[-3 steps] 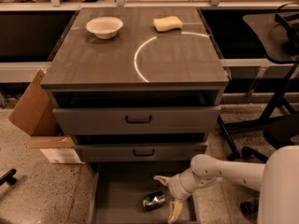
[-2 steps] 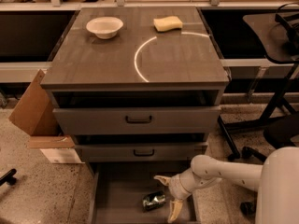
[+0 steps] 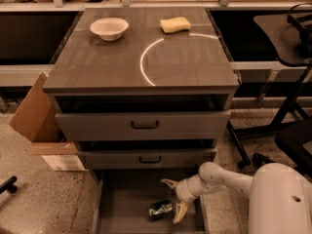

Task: Pick green can from bottom drawer and place on counter

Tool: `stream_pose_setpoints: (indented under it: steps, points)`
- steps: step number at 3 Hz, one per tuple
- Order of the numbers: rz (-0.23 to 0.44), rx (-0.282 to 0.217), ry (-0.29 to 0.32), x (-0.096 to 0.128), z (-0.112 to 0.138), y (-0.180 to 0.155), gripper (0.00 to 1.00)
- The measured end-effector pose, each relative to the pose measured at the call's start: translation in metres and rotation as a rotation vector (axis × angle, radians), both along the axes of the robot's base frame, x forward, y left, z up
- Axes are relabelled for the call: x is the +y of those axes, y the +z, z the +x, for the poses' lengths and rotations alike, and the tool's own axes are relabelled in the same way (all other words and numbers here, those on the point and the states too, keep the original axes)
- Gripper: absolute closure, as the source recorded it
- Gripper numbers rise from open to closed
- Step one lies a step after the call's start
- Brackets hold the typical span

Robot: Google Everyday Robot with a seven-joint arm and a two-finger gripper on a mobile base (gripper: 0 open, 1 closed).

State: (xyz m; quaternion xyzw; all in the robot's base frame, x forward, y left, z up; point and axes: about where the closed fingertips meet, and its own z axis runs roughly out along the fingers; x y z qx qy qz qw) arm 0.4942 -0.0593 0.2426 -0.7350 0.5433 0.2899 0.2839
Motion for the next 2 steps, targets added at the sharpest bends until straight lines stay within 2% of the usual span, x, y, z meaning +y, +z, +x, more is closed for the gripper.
stream_pose_setpoints:
  steps: [2]
  points:
    - [-0.005, -0.019, 0.04, 0.018, 0.004, -0.032, 0.0]
